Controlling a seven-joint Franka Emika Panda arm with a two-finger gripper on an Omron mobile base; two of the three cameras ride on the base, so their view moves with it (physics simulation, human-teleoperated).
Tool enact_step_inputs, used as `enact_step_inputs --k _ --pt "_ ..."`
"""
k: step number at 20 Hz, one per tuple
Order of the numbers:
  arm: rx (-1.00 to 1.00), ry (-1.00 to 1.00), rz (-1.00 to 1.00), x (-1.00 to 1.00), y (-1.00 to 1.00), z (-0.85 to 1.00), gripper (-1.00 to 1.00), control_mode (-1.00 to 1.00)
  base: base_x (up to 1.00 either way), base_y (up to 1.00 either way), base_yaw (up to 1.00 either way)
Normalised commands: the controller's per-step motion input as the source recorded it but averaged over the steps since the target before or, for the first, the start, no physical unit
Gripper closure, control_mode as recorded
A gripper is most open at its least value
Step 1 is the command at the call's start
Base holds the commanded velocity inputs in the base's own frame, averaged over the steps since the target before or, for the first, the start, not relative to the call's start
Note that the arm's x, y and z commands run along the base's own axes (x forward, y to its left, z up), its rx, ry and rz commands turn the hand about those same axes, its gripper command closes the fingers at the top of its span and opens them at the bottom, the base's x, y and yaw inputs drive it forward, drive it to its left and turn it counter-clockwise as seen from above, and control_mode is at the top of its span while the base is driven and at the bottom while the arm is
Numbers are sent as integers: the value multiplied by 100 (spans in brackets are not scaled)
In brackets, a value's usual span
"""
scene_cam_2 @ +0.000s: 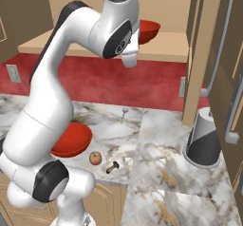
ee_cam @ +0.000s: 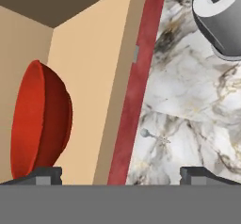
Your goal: Pick both bowls and place them on the counter. Then place the mushroom in one bowl and place the peach in the other bowl.
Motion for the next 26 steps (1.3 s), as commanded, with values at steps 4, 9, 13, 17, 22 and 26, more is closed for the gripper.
enact_step_inputs --k 4,9,13,17,22,26 --pt "11 -15 0 21 13 -7 -100 -100 0 0 0" --pt "2 -6 10 39 6 0 -100 -100 0 0 0" --pt "0 0 16 44 0 0 -100 -100 0 0 0" --pt "0 0 16 35 0 0 -100 -100 0 0 0" --pt "0 0 10 27 0 11 -100 -100 0 0 0" --pt "0 -2 1 12 1 0 -100 -100 0 0 0"
